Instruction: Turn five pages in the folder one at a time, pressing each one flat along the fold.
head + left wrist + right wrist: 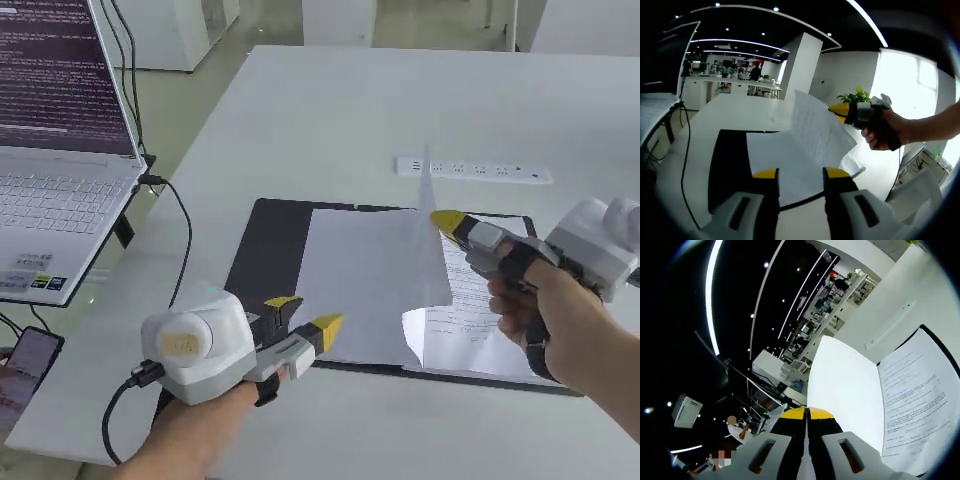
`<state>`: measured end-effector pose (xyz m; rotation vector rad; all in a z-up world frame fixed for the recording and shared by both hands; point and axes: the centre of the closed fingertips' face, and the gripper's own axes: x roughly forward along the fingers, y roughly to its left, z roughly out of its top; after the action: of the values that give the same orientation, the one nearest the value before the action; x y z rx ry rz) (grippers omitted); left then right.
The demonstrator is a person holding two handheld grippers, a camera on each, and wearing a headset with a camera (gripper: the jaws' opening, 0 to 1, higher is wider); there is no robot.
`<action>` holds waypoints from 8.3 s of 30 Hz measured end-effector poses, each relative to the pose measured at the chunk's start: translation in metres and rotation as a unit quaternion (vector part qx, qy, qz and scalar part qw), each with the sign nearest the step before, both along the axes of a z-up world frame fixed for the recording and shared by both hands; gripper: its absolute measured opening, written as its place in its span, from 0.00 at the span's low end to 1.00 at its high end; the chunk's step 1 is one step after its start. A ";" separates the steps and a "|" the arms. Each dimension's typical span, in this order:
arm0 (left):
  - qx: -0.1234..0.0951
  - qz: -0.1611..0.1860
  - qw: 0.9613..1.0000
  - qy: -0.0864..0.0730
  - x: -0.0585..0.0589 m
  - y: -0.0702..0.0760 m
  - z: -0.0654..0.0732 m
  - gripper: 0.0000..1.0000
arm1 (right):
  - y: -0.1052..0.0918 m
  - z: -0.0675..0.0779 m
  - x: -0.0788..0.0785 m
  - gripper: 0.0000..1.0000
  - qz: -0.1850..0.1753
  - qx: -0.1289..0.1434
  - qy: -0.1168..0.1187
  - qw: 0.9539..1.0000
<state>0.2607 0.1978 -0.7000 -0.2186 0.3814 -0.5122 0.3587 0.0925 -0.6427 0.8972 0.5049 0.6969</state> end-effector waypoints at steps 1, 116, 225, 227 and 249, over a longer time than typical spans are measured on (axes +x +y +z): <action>0.002 0.005 1.000 0.001 -0.002 0.007 -0.001 0.33 | 0.006 -0.002 -0.001 0.00 0.004 0.000 0.002 1.000; 0.172 -0.022 0.985 0.020 0.032 -0.003 -0.118 0.19 | -0.034 -0.163 0.183 0.00 -0.093 0.038 0.214 0.972; 0.081 -0.018 0.994 0.068 -0.038 0.007 -0.022 0.46 | -0.197 -0.057 -0.134 0.28 -0.119 -0.253 -0.001 0.960; 0.081 -0.025 0.994 0.064 -0.043 0.005 -0.015 0.49 | -0.201 -0.051 -0.135 0.29 -0.120 -0.272 -0.021 0.955; 0.119 -0.045 0.990 0.063 -0.054 -0.008 -0.002 0.60 | -0.230 -0.057 -0.149 0.35 -0.115 -0.306 -0.040 0.944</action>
<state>0.2069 0.1897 -0.7018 -0.0021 0.5730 -0.5374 0.2100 -0.1373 -0.6996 0.3303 0.4946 0.3245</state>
